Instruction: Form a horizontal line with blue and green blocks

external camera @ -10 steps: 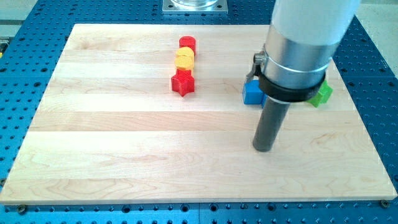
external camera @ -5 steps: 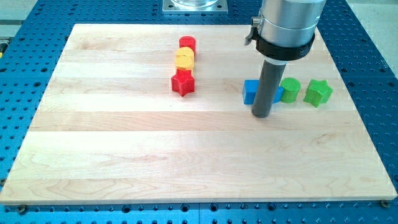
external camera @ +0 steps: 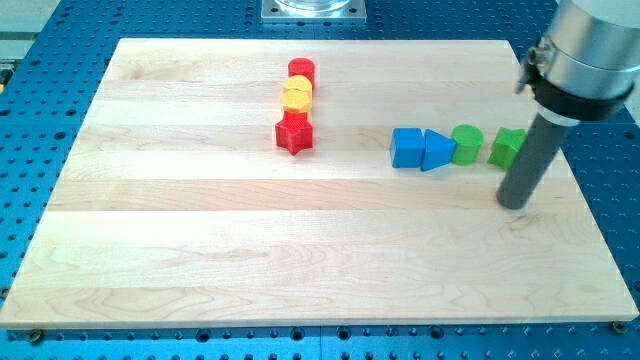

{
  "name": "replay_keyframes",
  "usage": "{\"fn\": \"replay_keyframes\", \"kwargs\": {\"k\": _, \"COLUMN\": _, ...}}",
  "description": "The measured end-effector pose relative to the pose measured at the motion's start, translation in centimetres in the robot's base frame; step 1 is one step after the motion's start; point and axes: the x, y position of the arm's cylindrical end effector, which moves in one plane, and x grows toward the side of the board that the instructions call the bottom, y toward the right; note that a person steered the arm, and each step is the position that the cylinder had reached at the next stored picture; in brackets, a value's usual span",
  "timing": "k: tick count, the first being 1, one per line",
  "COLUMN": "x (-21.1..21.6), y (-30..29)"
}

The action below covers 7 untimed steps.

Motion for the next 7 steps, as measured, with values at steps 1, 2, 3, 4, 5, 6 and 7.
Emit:
{"fn": "replay_keyframes", "kwargs": {"k": 1, "x": 2.7, "y": 1.5}}
{"fn": "replay_keyframes", "kwargs": {"k": 2, "x": 2.8, "y": 1.6}}
{"fn": "replay_keyframes", "kwargs": {"k": 3, "x": 0.6, "y": 2.3}}
{"fn": "replay_keyframes", "kwargs": {"k": 4, "x": -4.6, "y": 2.6}}
{"fn": "replay_keyframes", "kwargs": {"k": 5, "x": -6.4, "y": 2.6}}
{"fn": "replay_keyframes", "kwargs": {"k": 6, "x": -7.1, "y": 4.5}}
{"fn": "replay_keyframes", "kwargs": {"k": 7, "x": -8.8, "y": 7.5}}
